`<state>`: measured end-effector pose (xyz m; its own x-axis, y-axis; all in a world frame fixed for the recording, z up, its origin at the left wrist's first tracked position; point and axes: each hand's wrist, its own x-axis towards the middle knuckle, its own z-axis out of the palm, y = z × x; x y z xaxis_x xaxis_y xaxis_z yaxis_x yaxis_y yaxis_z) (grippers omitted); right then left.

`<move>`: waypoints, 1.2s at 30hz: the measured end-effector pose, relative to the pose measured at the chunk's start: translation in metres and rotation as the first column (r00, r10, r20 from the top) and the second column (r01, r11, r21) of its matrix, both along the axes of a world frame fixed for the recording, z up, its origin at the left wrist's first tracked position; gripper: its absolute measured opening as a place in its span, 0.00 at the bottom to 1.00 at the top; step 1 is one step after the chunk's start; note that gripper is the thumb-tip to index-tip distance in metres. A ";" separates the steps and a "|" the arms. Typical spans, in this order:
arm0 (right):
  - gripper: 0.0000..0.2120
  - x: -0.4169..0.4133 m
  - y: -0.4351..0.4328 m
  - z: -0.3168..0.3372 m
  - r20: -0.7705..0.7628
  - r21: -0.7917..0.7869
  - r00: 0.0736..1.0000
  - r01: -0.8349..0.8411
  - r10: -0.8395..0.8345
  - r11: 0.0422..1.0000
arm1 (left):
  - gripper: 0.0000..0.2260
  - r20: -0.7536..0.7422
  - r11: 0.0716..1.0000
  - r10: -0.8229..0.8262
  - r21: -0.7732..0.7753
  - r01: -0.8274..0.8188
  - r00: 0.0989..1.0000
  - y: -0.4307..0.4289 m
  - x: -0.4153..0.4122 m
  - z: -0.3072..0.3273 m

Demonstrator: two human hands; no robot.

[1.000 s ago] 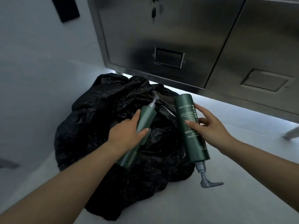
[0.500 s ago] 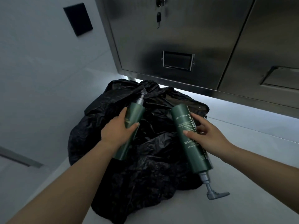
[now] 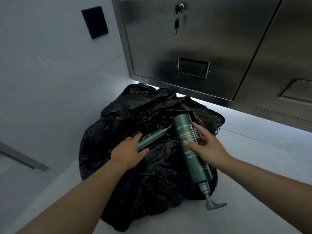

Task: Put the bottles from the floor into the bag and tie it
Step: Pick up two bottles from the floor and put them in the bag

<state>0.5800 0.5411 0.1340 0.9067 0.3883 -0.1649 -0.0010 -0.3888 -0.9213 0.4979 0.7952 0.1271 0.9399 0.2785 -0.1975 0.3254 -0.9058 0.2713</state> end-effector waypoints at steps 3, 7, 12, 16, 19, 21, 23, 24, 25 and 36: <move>0.35 0.004 0.019 0.000 0.018 -0.017 1.000 -0.004 0.004 1.000 | 0.31 -0.023 1.000 -0.022 -0.006 0.021 1.000 0.000 -0.003 0.001; 0.35 0.030 0.058 0.013 0.041 -0.019 0.998 0.041 -0.040 0.999 | 0.28 0.001 0.999 -0.032 -0.004 0.032 1.000 0.007 -0.010 0.006; 0.40 0.049 0.087 0.017 0.020 -0.239 0.999 0.041 -0.037 0.970 | 0.27 0.006 1.000 -0.005 0.010 0.005 1.000 0.021 -0.020 0.010; 0.39 0.031 0.076 0.007 0.091 -0.346 0.988 -0.088 0.127 0.934 | 0.27 -0.025 1.000 -0.004 0.012 0.004 1.000 0.028 -0.022 0.011; 0.37 0.019 0.061 0.004 0.153 -0.413 0.952 -0.181 0.264 0.893 | 0.27 -0.033 1.000 0.001 0.000 -0.001 0.999 0.024 -0.018 0.011; 0.36 0.014 0.051 0.004 0.198 -0.444 0.918 -0.229 0.344 0.866 | 0.27 -0.025 1.000 -0.007 -0.010 0.007 1.000 0.017 -0.011 0.012; 0.36 0.008 0.040 0.005 0.232 -0.486 0.892 -0.239 0.387 0.841 | 0.27 0.001 0.999 -0.027 -0.016 0.027 1.000 0.007 -0.003 0.013; 0.36 0.006 0.036 0.006 0.248 -0.502 0.884 -0.232 0.395 0.833 | 0.27 0.018 0.999 -0.038 -0.022 0.038 0.999 0.002 0.000 0.014; 0.36 0.004 0.032 0.007 0.266 -0.511 0.878 -0.222 0.399 0.830 | 0.27 0.030 0.998 -0.049 -0.028 0.049 0.998 -0.003 0.004 0.014; 0.34 0.012 0.007 0.019 0.331 -0.570 0.841 -0.184 0.429 0.801 | 0.27 0.010 0.989 -0.145 0.028 0.144 0.989 -0.028 0.020 0.025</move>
